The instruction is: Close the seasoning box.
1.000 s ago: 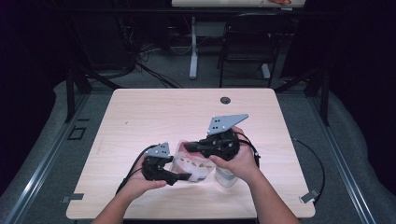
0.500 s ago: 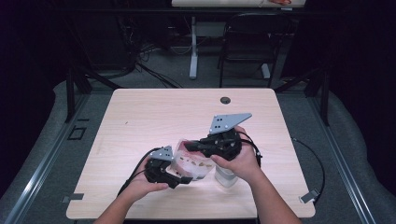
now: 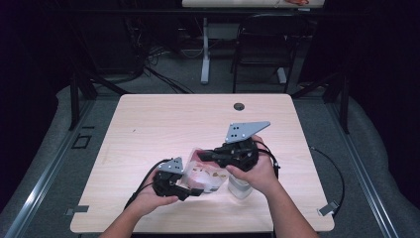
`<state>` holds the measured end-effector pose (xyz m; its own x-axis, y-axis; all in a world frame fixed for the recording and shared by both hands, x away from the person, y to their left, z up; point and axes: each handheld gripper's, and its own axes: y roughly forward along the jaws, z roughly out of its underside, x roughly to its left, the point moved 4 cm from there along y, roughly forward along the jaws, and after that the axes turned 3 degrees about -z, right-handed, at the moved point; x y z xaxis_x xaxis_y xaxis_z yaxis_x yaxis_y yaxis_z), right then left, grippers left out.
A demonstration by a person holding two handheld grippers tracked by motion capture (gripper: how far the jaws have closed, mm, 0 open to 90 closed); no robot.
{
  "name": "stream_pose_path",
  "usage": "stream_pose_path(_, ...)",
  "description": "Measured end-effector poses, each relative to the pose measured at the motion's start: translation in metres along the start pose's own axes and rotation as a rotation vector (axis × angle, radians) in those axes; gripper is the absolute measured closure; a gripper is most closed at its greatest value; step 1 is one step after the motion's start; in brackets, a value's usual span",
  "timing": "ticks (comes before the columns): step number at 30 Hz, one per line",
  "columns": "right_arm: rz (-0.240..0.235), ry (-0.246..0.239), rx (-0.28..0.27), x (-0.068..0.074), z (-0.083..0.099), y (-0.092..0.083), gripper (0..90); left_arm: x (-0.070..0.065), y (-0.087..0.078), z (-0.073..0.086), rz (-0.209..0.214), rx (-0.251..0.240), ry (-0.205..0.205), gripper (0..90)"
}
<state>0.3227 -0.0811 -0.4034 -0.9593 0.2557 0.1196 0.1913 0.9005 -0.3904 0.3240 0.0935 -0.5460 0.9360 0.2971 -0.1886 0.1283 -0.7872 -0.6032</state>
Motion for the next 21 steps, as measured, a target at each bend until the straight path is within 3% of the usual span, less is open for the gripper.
stream_pose_path(11, 0.006, 0.02, -0.021, -0.004, 0.009, -0.007, 89.6, -0.005, -0.002, 0.0, -0.011, 0.039, -0.008, 52.6)
stream_pose_path(21, 0.019, 0.049, -0.042, -0.006, 0.016, -0.012, 88.0, -0.007, -0.009, -0.001, -0.064, 0.094, -0.004, 54.7)
